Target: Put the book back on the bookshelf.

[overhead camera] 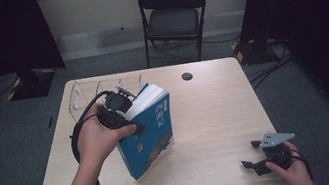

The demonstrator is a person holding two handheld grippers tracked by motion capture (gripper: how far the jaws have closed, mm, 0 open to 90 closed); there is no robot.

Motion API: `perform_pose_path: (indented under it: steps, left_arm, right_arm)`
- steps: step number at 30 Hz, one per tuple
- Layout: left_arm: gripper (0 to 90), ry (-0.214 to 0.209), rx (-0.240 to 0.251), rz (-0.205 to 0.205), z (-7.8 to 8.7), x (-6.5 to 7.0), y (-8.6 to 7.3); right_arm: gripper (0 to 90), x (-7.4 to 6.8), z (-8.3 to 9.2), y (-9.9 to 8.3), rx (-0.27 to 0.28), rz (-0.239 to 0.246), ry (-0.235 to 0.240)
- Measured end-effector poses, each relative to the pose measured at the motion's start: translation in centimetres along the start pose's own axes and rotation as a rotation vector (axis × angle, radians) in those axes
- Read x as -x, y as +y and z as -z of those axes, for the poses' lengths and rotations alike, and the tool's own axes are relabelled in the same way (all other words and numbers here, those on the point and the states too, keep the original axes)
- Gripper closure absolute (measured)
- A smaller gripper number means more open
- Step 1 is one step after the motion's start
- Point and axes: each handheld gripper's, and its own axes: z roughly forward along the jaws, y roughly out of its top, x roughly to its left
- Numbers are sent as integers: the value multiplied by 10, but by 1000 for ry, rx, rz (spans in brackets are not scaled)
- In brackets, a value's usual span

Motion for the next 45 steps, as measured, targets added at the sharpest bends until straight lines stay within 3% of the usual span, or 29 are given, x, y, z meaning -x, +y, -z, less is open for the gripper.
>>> perform_pose_path:
  steps: [12, 19, 45]
  left_arm:
    - [620, 14, 3, 54, 4, -10, -9]
    - [620, 32, -11, 57, 7, -15, -11]
    - [620, 69, -15, 129, 18, -34, -24]
  right_arm:
    - [133, 0, 0, 0, -1, 1, -2]
    - [133, 0, 0, 0, -3, 0, -4]
    - [133, 0, 0, 0, -2, 1, -3]
